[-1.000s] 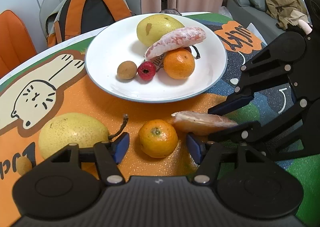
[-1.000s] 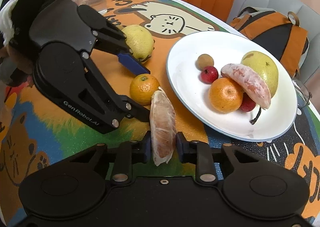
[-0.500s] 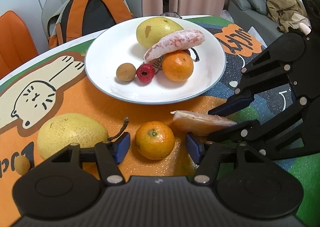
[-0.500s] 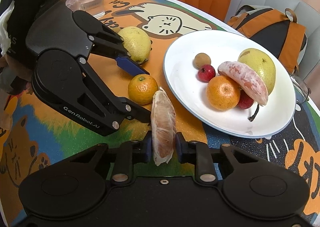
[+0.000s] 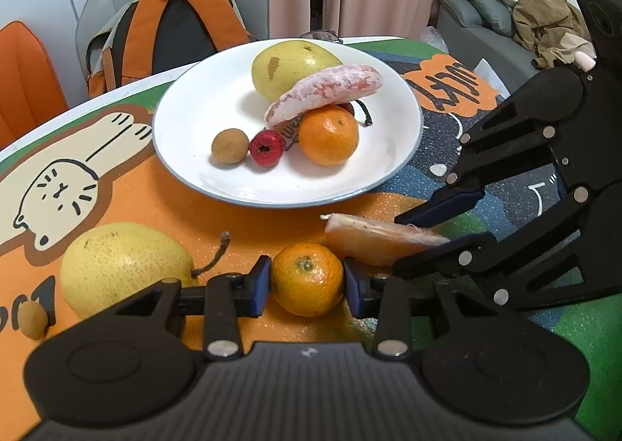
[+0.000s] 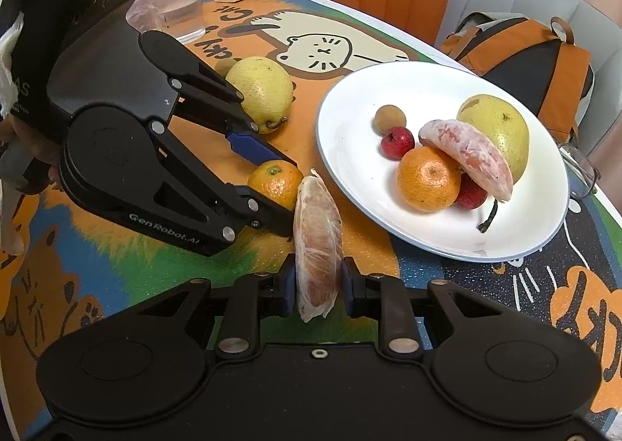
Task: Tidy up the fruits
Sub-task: 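Carry the segment in the right gripper and mandarin in the left gripper over the plate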
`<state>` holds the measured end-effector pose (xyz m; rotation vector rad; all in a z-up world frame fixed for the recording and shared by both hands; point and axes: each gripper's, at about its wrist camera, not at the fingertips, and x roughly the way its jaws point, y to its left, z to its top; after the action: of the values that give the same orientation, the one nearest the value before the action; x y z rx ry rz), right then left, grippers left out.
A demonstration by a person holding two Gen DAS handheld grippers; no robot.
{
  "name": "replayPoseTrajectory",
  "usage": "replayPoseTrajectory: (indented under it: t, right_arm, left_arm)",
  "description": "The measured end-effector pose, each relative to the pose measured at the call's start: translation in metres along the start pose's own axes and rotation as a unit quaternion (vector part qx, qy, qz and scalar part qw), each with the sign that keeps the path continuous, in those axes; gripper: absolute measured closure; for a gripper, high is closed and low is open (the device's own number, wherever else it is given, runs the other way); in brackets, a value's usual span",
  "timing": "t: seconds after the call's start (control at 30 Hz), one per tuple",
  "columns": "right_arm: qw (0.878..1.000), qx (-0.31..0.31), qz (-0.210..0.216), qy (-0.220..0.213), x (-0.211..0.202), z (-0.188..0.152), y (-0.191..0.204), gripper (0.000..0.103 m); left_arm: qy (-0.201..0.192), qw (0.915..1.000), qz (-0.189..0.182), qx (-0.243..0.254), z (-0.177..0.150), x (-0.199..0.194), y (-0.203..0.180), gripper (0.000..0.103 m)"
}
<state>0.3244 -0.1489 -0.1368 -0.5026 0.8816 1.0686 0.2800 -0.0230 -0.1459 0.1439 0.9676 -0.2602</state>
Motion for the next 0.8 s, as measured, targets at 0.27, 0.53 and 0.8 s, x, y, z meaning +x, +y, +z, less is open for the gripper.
replayPoseTrajectory:
  t: [0.27,0.53,0.8]
  right_arm:
    - [1.000,-0.005,0.023,-0.008,-0.019,0.005,0.001,0.079]
    - [0.999,0.001,0.035,-0.033,-0.044,0.012,-0.003,0.079]
    - [0.998,0.027,0.008,-0.054,-0.044,0.022,-0.028,0.079]
  left_arm:
    - [-0.006,1.0000,-0.004,-0.007,-0.005,-0.009,-0.010,0.065]
    - [-0.007,1.0000,-0.004,0.003,-0.002,-0.017,-0.020,0.065]
    - [-0.006,1.0000,0.001,0.001,-0.001,-0.018,-0.020,0.065]
